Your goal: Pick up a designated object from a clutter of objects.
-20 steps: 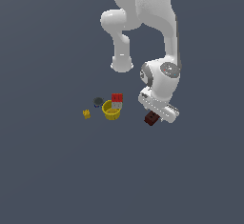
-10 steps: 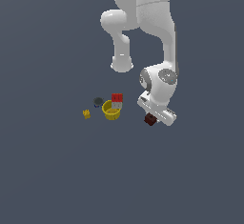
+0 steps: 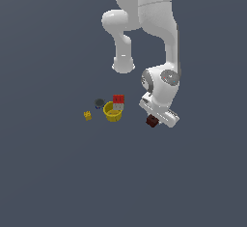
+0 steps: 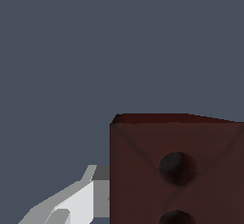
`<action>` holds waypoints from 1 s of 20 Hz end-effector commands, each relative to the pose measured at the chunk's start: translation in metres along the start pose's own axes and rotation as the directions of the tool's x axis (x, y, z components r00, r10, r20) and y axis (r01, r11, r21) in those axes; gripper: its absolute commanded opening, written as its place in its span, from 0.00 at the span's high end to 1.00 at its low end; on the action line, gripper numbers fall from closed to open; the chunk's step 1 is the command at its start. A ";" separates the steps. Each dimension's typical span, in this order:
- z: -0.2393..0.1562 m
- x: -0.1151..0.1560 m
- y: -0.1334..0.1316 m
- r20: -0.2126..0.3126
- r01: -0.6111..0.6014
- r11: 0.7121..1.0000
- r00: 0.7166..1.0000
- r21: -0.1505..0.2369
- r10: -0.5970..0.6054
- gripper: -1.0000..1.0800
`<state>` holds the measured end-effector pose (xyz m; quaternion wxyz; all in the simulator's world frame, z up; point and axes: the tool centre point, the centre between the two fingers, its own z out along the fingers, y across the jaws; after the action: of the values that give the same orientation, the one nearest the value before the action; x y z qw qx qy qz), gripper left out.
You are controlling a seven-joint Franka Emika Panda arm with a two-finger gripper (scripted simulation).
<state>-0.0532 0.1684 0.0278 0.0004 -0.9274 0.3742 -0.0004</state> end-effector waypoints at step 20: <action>-0.096 0.006 0.010 0.000 0.001 1.000 1.000 -0.001 -0.001 1.00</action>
<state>-0.0564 0.1586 0.1090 -0.0006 -0.9274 0.3740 0.0004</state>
